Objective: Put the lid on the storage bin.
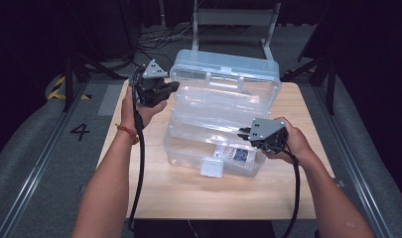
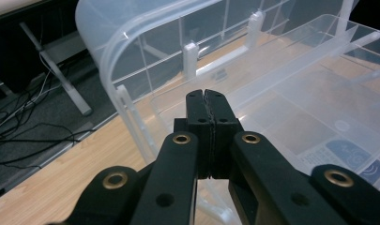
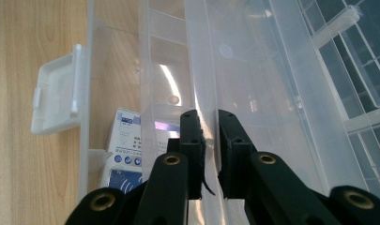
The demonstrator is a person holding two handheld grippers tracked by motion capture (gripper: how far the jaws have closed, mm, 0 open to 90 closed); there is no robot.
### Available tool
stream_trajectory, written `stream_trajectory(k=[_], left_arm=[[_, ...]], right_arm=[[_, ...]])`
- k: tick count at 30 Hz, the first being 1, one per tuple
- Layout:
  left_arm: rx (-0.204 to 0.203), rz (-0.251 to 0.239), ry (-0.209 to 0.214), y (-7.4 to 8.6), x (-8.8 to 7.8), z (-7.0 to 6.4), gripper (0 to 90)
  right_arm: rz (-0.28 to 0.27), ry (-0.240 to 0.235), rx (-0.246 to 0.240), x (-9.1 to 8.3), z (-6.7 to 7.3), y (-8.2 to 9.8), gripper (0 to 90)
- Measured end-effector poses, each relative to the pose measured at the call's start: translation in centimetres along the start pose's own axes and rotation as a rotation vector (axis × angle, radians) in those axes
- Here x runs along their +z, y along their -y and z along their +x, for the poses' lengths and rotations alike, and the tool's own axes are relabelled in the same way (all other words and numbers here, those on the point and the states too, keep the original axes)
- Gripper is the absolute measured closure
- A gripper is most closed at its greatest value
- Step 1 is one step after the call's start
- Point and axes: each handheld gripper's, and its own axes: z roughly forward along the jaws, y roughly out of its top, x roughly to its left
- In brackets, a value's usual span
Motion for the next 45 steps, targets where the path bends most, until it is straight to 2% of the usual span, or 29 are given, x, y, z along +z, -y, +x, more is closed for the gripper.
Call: stream_trajectory(k=[3,5,10,14,20,28,32,34,38,39,45], left_arm=[[0.006,0.004,-0.02,-0.1,-0.2,0.2,89.6],[-0.002,0.001,-0.002,-0.2,-0.4,0.3,89.6],[0.031,0.031,-0.005,-0.4,-0.1,0.1,89.6],[0.02,0.028,0.001,-0.4,0.1,-0.1,89.5],[0.027,0.029,-0.001,-0.5,0.2,-0.2,89.6],[0.022,0.023,-0.003,-0.2,0.1,-0.3,89.6],[0.021,0.023,0.006,-0.2,0.0,-0.4,89.6],[0.037,0.036,0.003,-0.2,0.2,-0.5,89.6],[0.029,0.024,0.01,-0.1,0.3,-0.7,89.6],[0.034,0.024,0.022,-0.1,0.2,-0.8,89.6],[0.044,0.024,0.03,-0.1,0.4,-1.2,89.6]], right_arm=[[-0.002,0.011,-0.006,0.0,0.2,0.0,82.0],[-0.004,0.017,-0.01,0.0,0.3,0.1,82.1],[-0.003,0.013,-0.013,0.0,0.7,0.2,82.1],[-0.008,0.003,-0.018,-0.1,0.8,0.4,82.2],[0.001,0.008,-0.026,-0.3,1.0,0.5,82.0],[0.005,0.005,-0.017,-0.6,1.3,1.2,81.4],[0.006,-0.001,-0.026,-0.6,1.3,1.2,81.4],[0.003,-0.003,-0.024,-0.6,1.5,1.3,81.6],[0.012,0.002,-0.027,-0.6,1.7,1.3,81.7],[0.018,0.003,-0.028,-0.6,1.6,1.3,81.7],[0.033,0.008,-0.021,-0.9,1.4,1.9,81.2]])
